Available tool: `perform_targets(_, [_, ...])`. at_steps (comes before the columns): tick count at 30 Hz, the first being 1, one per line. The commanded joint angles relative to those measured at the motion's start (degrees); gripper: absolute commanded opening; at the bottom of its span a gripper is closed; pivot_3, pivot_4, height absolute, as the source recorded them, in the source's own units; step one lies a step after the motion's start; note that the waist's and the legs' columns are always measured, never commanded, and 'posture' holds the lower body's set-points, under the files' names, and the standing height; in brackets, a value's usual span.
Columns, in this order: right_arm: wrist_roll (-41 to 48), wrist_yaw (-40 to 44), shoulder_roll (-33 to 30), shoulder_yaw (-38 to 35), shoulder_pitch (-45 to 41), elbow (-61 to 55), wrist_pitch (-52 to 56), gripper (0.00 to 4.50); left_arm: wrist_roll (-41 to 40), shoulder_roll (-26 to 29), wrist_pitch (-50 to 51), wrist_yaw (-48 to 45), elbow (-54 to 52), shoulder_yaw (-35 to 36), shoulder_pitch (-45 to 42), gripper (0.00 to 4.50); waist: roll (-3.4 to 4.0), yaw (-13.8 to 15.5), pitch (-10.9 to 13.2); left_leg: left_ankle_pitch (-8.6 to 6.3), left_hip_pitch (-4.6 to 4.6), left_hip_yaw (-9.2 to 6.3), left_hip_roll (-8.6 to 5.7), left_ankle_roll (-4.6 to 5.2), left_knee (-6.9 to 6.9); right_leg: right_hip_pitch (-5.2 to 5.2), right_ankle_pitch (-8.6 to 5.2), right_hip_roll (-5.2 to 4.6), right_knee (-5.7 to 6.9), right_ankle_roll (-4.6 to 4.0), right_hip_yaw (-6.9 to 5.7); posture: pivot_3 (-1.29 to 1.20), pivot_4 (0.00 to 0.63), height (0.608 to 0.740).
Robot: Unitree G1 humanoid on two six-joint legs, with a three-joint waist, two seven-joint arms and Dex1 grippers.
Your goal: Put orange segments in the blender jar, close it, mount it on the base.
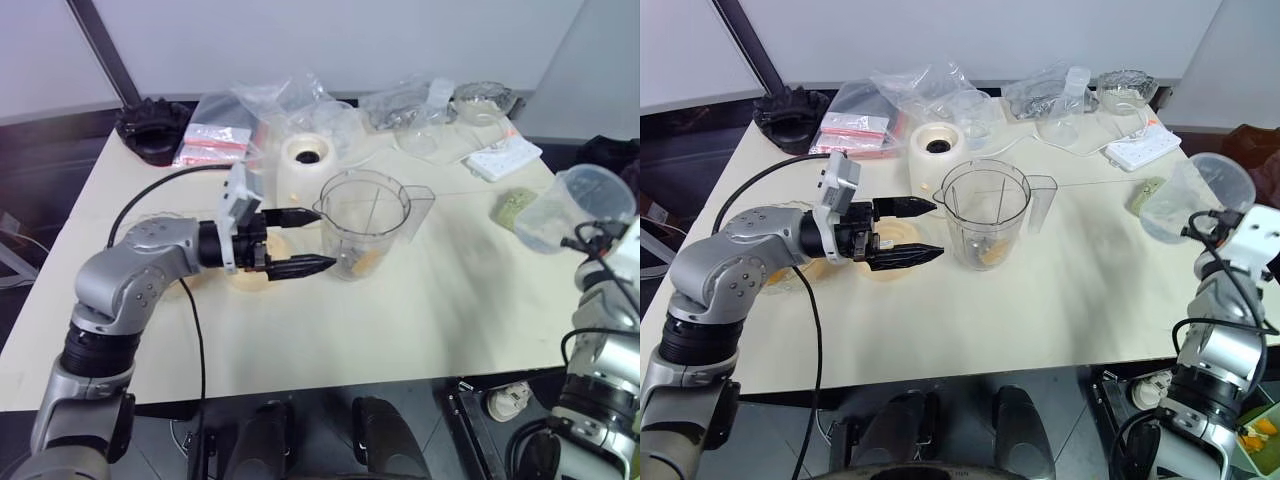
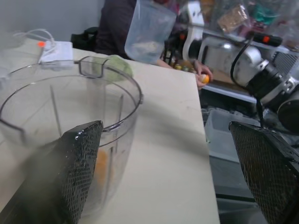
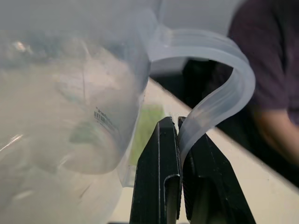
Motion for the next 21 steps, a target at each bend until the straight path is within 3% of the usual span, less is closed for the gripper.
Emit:
perform_targets(1, [1.9, -0.9, 0.9, -0.8, -0.1, 6.0, -6.9, 0.05, 1.2, 0.9, -1.0, -1.6, -0.8, -1.3, 0.1, 4.5, 0.0, 0.0, 0.0, 0.0, 0.07, 0.03, 0.0, 0.0, -0.01, 0.05, 0.0, 0.0, 0.0, 0.0, 0.07, 0.0, 0.15, 0.74])
perform_targets(10, [1.4, -3.5, -0.2, 2.0, -1.5, 19.6, -15.8, 0.05, 4.7, 2.6, -3.1, -4.8, 0.5, -3.5, 1.7, 4.5, -0.01, 0.0, 0.0, 0.0, 0.17, 0.24, 0.0, 0.0, -0.18, 0.07, -0.03, -0.02, -0.11, 0.04, 0.33, 0.0, 0.15, 0.74])
perform_targets(19, [1.7, -8.5, -0.5, 3.7, -3.6, 24.8, -16.6, 0.05, 7.5, 2.1, -4.5, -3.7, 1.0, -4.0, 2.7, 4.5, -0.05, -1.0, 0.0, 0.0, 0.2, 0.23, 0.01, 0.0, -0.21, 0.08, -0.03, -0.02, -0.1, 0.06, 0.35, 0.0, 0.15, 0.74])
perform_targets(21, [1.3, -8.6, -0.6, 4.6, -3.5, 25.3, -16.7, 0.64, 7.8, 2.1, -4.7, -3.6, 1.1, -3.7, 2.9, 4.5, -0.06, -1.1, 0.0, 0.0, 0.19, 0.23, 0.01, 0.0, -0.21, 0.08, -0.03, -0.03, -0.12, 0.07, 0.35, 0.0, 0.15, 0.74])
